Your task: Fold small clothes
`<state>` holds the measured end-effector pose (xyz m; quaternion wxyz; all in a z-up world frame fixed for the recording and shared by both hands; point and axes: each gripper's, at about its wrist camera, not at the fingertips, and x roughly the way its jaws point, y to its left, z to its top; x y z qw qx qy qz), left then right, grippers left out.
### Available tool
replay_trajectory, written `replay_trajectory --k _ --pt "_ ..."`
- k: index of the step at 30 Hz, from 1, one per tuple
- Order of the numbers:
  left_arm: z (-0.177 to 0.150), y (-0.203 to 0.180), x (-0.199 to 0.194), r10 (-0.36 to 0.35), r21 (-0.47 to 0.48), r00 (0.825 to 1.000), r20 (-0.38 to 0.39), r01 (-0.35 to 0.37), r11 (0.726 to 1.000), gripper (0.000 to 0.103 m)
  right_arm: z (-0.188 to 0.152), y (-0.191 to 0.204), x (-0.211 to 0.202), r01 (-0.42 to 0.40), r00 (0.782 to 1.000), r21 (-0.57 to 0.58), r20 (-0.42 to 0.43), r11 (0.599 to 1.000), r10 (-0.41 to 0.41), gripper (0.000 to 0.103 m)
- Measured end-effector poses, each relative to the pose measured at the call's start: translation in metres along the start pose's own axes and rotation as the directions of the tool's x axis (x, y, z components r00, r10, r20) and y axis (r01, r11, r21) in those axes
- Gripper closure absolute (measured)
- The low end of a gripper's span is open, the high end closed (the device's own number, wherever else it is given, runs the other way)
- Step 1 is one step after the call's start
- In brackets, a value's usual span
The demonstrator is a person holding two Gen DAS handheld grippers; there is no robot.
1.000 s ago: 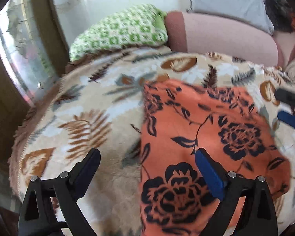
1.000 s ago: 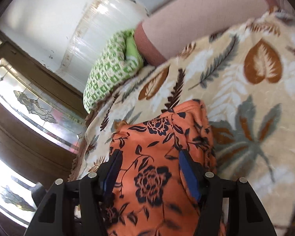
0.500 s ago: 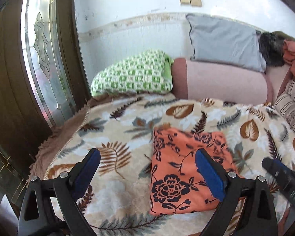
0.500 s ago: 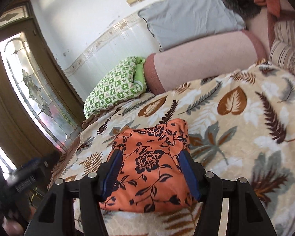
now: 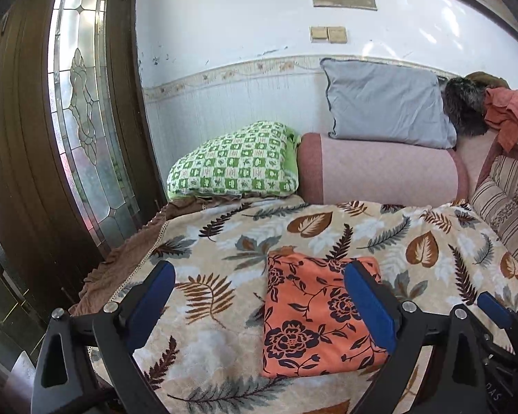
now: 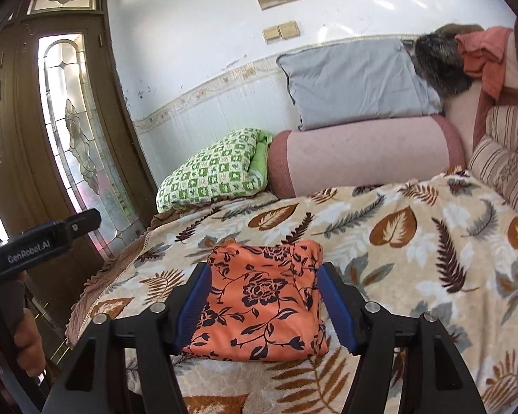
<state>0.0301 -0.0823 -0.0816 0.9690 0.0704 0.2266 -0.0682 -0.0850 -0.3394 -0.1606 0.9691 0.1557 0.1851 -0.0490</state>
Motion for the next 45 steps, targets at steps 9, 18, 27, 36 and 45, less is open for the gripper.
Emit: replay_trajectory --k 9,18,27,36,45 --pt "0.003 0.002 -0.016 -0.040 -0.013 0.999 -0.006 0.040 0.999 0.004 0.000 -0.001 -0.009 0.007 1.000 -0.007 0.007 1.000 -0.007 0.035" --pt "0.004 0.008 -0.026 -0.054 -0.036 0.998 0.026 0.055 0.998 0.000 -0.002 -0.001 -0.012 0.010 1.000 0.000 0.006 1.000 -0.010 0.035" --pt "0.006 0.008 -0.027 -0.033 -0.012 0.998 0.051 0.033 0.999 0.000 -0.004 0.002 -0.008 0.010 1.000 -0.003 -0.005 1.000 -0.010 0.035" --pt "0.004 0.026 -0.014 -0.004 -0.101 1.000 0.019 0.006 0.995 0.000 0.000 0.003 -0.009 0.005 1.000 -0.006 0.017 1.000 -0.005 0.035" --pt "-0.003 0.044 0.005 0.018 -0.082 0.999 -0.040 -0.021 0.996 0.000 -0.001 0.010 -0.007 0.001 1.000 -0.014 0.015 1.000 -0.001 0.035"
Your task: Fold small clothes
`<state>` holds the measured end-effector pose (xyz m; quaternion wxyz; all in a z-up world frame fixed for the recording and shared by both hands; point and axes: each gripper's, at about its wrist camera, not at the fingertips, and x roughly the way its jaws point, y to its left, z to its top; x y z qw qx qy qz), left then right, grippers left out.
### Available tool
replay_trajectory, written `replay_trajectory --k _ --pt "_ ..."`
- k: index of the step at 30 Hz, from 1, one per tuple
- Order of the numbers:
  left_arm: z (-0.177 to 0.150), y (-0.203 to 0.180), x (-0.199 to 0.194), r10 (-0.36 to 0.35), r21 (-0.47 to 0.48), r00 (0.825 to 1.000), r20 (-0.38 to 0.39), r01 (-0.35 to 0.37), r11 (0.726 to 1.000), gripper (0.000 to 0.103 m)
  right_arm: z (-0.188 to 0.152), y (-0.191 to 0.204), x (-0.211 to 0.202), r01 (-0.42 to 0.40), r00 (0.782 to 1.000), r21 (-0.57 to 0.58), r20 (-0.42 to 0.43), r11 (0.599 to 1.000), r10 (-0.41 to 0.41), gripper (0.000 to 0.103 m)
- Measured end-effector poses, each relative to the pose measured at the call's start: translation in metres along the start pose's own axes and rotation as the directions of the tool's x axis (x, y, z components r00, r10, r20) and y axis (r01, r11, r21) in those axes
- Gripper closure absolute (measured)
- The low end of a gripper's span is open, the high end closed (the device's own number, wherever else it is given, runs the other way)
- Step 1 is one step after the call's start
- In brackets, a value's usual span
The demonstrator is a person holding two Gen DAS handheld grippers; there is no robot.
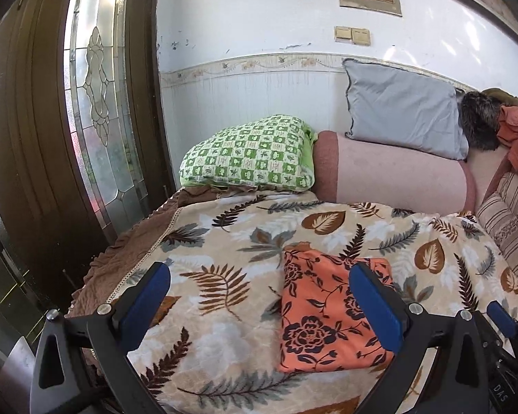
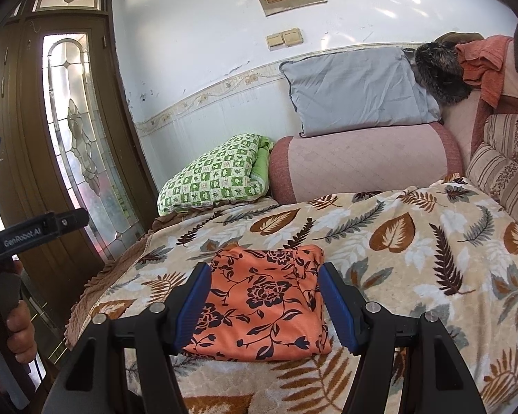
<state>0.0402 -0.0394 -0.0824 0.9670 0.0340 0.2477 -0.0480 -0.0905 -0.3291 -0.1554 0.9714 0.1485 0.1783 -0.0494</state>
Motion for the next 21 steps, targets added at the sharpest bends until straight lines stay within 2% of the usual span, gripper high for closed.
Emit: replay_trajectory --k 8,21 --pt "0.001 0.018 0.008 0.018 -0.056 1.000 -0.009 -0.019 0.998 0.000 0.002 0.012 0.003 -0.012 1.000 -0.029 -0.005 1.000 0.011 0.035" --pt "0.001 0.031 0.012 0.024 -0.033 1.000 0.010 -0.024 0.999 0.000 -0.004 0.035 0.012 -0.039 0.999 -0.083 -0.023 0.996 0.038 0.035"
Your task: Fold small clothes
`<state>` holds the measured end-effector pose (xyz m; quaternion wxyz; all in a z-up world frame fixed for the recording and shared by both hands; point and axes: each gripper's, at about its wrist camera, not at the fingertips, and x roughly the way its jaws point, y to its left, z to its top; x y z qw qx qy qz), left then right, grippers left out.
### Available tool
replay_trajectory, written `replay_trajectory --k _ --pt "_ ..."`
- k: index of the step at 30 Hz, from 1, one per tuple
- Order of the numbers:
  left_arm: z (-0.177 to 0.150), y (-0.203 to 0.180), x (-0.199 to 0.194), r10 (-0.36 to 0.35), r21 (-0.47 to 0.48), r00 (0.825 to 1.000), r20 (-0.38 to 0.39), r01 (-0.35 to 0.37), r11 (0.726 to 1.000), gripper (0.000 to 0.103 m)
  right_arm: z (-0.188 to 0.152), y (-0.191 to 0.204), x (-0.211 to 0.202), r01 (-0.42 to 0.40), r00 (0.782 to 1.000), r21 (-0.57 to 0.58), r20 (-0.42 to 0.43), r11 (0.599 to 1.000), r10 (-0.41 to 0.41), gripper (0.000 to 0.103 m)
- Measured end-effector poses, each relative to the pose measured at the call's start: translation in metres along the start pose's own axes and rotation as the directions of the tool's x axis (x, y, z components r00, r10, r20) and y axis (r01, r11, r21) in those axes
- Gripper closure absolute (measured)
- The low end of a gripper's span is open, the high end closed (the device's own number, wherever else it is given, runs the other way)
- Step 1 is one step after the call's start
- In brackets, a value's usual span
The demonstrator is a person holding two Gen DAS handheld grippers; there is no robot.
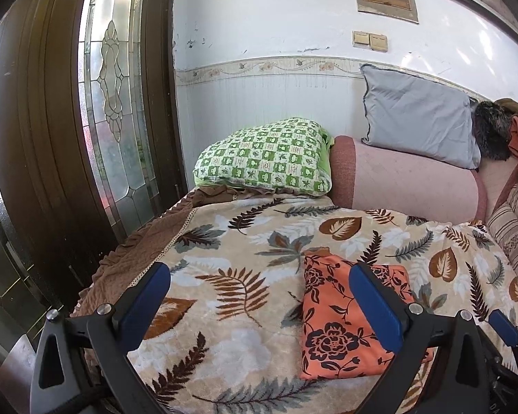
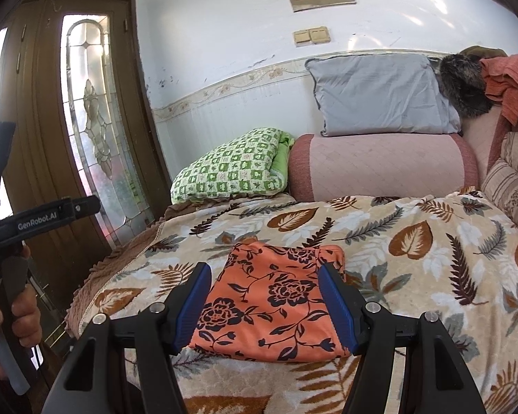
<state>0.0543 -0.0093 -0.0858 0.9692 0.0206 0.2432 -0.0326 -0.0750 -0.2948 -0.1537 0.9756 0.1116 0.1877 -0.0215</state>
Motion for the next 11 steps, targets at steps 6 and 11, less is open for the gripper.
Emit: replay_trajectory --k 6,11 --pt "-0.002 0.006 0.004 -0.013 -0.014 1.000 0.000 0.013 1.000 0.000 -0.004 0.009 0.006 -0.005 1.000 -0.027 -0.011 1.000 0.004 0.035" --pt "-0.003 0.012 0.007 -0.042 -0.057 0.999 0.034 0.044 0.997 0.000 -0.008 0.012 0.014 -0.017 0.999 -0.026 -0.028 1.000 0.016 0.035"
